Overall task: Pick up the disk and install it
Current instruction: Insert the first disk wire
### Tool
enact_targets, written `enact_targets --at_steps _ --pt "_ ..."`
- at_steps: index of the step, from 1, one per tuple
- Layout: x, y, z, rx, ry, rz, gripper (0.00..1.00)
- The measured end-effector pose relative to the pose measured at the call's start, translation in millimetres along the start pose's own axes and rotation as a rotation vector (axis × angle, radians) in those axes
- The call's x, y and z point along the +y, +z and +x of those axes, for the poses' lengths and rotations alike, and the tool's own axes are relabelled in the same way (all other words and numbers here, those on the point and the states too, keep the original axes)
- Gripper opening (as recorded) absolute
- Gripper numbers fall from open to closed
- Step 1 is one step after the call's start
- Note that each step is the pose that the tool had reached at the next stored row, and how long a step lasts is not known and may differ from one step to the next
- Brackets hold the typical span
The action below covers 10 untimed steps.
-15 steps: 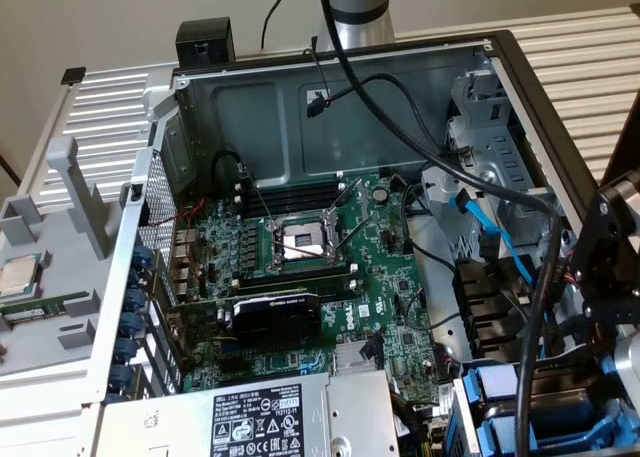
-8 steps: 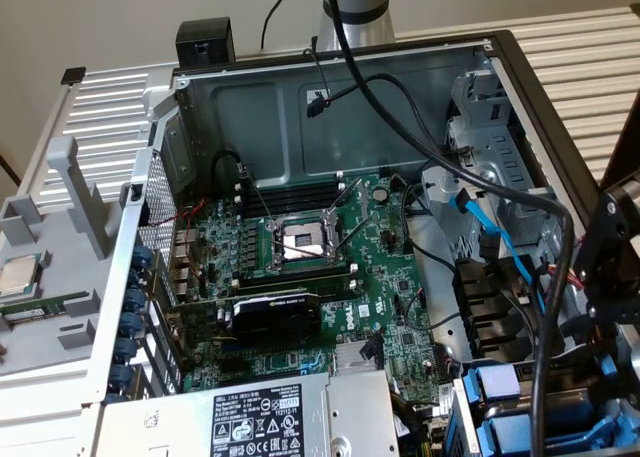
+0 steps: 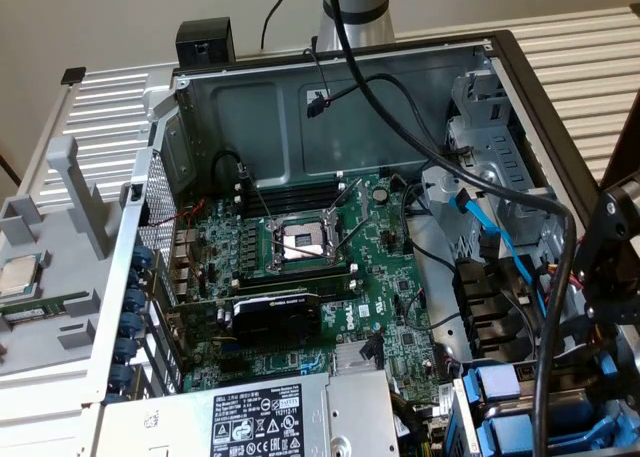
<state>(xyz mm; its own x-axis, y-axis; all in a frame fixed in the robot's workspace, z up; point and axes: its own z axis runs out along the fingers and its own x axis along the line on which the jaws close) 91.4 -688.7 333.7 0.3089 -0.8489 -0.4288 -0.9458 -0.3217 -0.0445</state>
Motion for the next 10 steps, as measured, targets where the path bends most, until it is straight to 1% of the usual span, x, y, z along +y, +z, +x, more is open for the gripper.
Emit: enact_targets --at_steps 10 --pt "-0.2 2.1 1.1 -0.0003 0.002 0.0012 0.43"
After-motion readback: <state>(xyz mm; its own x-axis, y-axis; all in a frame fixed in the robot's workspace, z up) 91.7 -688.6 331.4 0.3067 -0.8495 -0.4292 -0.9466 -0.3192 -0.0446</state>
